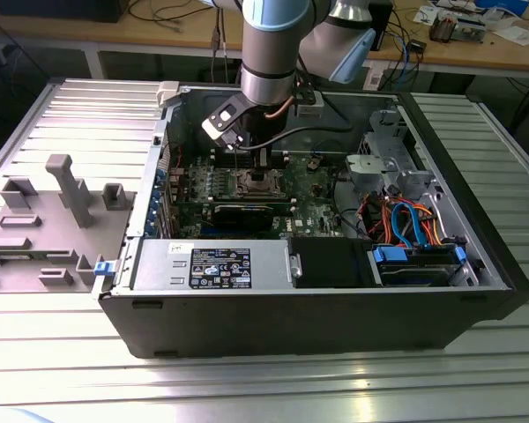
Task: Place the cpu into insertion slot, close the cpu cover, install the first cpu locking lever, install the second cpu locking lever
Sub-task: 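Install the first cpu locking lever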
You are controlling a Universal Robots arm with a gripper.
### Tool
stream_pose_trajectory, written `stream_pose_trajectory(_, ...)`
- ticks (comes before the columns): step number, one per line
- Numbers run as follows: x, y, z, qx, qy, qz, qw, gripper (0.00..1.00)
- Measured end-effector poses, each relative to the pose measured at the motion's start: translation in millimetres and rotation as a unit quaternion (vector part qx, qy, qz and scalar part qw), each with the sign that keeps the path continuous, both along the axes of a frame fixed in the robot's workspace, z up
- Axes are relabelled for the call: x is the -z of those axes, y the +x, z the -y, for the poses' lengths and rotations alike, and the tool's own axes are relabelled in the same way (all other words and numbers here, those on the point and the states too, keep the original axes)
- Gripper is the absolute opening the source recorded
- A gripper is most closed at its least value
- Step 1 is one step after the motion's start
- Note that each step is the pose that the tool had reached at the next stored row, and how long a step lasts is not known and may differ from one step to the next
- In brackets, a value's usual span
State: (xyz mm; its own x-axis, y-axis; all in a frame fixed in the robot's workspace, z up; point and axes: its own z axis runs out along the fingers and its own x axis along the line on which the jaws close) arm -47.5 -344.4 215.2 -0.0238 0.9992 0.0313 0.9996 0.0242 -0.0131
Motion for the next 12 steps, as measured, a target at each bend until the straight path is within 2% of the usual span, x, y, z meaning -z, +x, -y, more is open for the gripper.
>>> stream_pose_trajectory(3,-1.9,0.0,0.0,0.0,0.0,0.0,1.0,0.11)
stream_pose_trajectory(6,-7.4,0.0,0.0,0.0,0.0,0.0,1.0,0.11)
stream_pose_trajectory(7,-12.3,0.0,0.0,0.0,0.0,0.0,1.0,0.11)
stream_pose_trajectory(11,-24.1,0.0,0.0,0.0,0.0,0.0,1.0,0.11)
stream_pose_trajectory(12,-30.0,0.0,0.0,0.0,0.0,0.0,1.0,0.11)
